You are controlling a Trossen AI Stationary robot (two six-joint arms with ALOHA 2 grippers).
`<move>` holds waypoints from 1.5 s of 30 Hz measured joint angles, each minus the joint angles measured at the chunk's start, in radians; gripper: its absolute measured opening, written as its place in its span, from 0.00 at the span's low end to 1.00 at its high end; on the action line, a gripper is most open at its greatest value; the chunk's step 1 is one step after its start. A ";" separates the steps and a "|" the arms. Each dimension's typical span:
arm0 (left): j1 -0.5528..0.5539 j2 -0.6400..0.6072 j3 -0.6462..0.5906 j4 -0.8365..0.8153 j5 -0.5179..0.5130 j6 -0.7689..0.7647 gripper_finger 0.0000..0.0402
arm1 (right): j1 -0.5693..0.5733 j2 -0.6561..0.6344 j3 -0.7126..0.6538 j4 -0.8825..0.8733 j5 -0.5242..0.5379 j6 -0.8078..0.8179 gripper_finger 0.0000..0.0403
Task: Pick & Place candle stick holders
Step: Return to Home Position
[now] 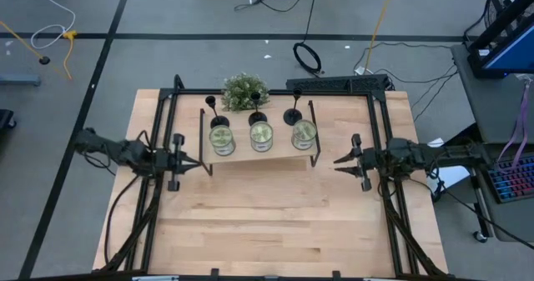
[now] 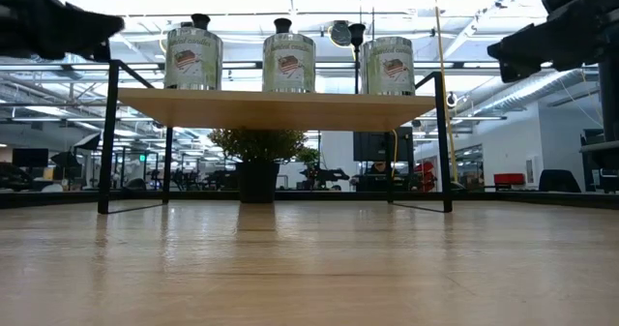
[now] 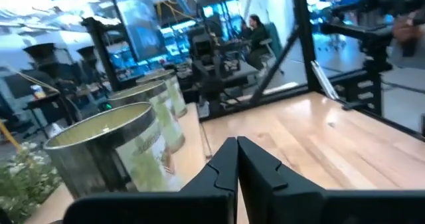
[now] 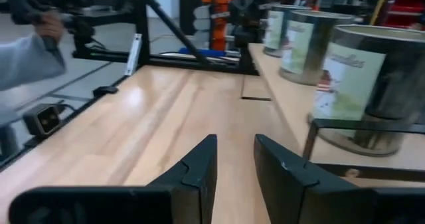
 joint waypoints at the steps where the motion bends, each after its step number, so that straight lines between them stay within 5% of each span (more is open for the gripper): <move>1: 0.008 0.000 -0.019 0.032 -0.001 0.002 0.02 | -0.007 0.000 0.000 0.000 -0.019 -0.002 0.23; 7: 0.084 0.000 -0.072 0.132 0.029 0.035 0.03 | -0.074 0.000 0.000 0.000 -0.021 -0.048 0.23; 19: 0.261 -0.001 -0.078 0.046 0.205 -0.124 0.01 | -0.166 -0.001 -0.072 -0.014 -0.053 0.005 0.23; 26: 0.291 -0.001 -0.079 0.041 0.234 -0.107 0.06 | -0.181 -0.003 -0.208 0.204 -0.086 0.028 0.23; 37: 0.295 0.000 -0.080 0.031 0.238 -0.112 0.01 | -0.191 -0.004 -0.210 0.264 -0.098 0.004 0.23; 45: 0.295 0.001 -0.083 0.094 0.226 -0.111 0.09 | -0.191 -0.008 -0.212 0.205 -0.095 0.041 0.23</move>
